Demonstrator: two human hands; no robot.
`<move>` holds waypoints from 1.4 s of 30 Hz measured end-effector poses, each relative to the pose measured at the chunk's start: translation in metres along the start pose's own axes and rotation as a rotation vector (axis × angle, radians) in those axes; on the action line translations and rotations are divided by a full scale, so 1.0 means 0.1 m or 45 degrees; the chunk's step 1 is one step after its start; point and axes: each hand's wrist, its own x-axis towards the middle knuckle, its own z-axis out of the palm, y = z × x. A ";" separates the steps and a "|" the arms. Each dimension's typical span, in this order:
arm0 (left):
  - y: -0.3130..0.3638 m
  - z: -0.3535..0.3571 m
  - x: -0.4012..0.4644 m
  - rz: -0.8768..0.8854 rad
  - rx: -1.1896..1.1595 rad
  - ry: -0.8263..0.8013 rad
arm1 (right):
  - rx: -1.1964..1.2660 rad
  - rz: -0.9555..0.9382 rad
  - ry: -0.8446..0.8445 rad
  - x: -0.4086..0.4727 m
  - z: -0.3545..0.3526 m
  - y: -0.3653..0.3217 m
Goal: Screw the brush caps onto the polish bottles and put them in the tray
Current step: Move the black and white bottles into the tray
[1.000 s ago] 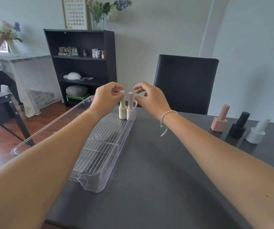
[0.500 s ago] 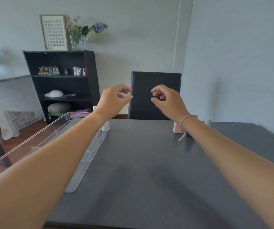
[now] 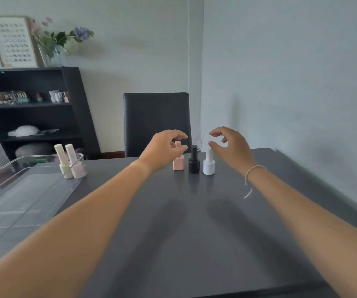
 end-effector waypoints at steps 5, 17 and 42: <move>0.01 0.27 0.06 0.002 0.082 -0.053 | 0.067 0.068 -0.073 -0.06 0.03 0.23; -0.16 0.62 0.18 -0.082 -0.031 0.059 | 0.184 0.098 -0.105 -0.09 0.25 0.38; -0.13 -0.13 -0.15 -0.059 -0.237 0.249 | 0.227 -0.049 -0.092 -0.10 0.33 -0.33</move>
